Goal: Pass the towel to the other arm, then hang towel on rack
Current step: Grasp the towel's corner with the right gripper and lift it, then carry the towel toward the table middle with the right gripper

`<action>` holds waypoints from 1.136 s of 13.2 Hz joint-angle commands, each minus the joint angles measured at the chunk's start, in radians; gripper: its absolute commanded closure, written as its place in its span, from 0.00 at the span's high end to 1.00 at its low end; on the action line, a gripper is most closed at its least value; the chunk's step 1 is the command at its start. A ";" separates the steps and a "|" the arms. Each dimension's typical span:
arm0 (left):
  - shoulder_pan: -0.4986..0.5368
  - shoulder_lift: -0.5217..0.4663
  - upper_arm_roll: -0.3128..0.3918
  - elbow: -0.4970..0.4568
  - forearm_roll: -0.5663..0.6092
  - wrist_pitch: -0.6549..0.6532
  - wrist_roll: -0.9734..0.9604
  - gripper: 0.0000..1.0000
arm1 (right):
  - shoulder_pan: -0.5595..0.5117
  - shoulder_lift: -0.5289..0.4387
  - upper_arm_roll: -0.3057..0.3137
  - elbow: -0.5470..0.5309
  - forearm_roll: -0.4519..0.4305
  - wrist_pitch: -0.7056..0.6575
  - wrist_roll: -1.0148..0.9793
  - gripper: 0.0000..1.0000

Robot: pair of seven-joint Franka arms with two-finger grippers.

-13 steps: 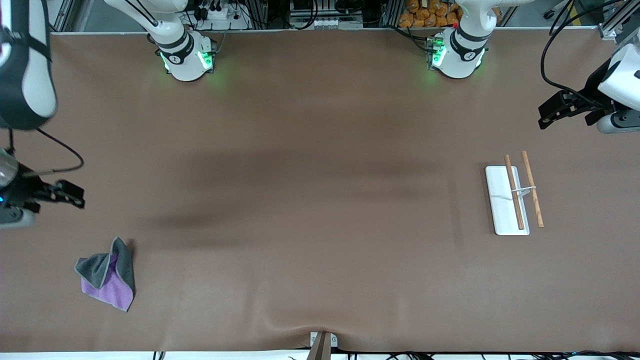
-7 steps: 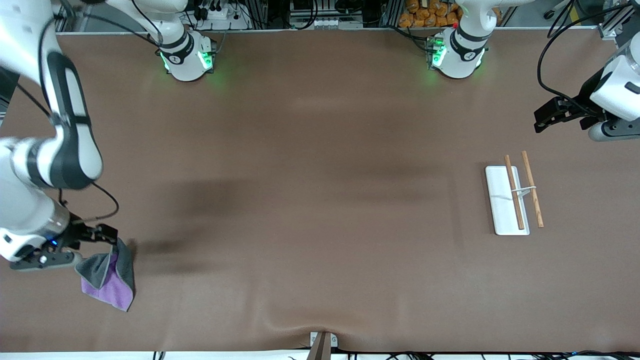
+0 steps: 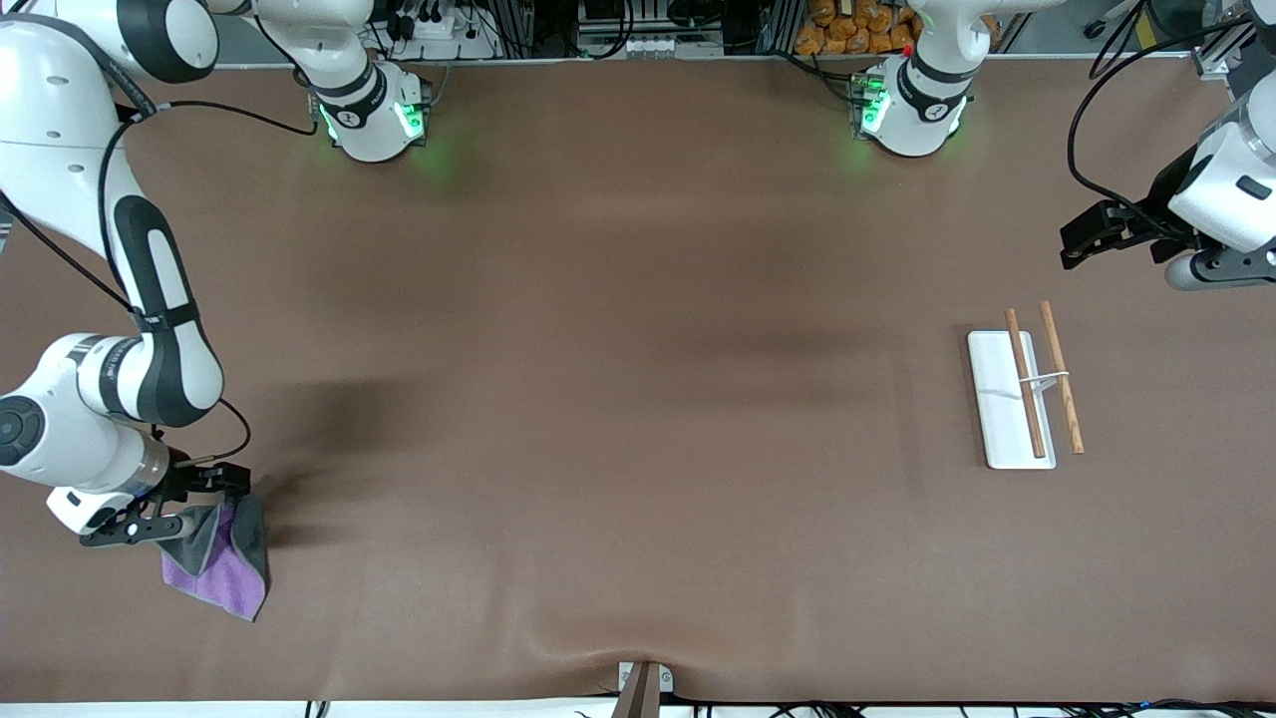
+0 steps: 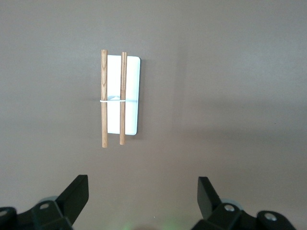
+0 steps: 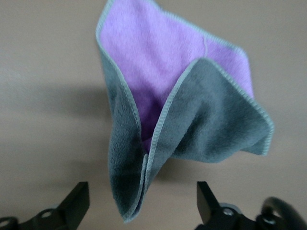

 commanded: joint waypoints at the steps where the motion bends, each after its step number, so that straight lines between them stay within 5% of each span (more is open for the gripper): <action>1: 0.001 -0.006 0.004 -0.007 -0.020 -0.004 0.025 1.00 | -0.014 0.036 0.018 0.012 -0.001 0.012 -0.017 0.60; 2: 0.001 -0.006 0.003 -0.007 -0.020 -0.004 0.025 1.00 | -0.014 0.050 0.018 0.012 0.043 0.012 0.002 0.58; 3: 0.001 -0.009 0.003 -0.007 -0.020 -0.005 0.030 1.00 | -0.010 0.056 0.016 0.012 0.084 0.012 0.011 0.40; 4: 0.001 -0.014 0.004 -0.005 -0.020 -0.008 0.036 1.00 | -0.010 0.056 0.018 0.012 0.098 0.010 0.012 0.11; 5: 0.001 -0.017 0.004 -0.005 -0.020 -0.008 0.037 1.00 | -0.011 0.055 0.018 0.012 0.099 0.006 0.014 0.00; 9: 0.006 -0.017 0.004 -0.007 -0.020 -0.011 0.037 1.00 | -0.005 0.009 0.027 0.033 0.108 -0.043 0.054 0.00; 15: 0.006 -0.020 0.004 -0.004 -0.020 -0.024 0.037 1.00 | 0.149 -0.118 0.036 0.177 0.115 -0.520 0.501 0.00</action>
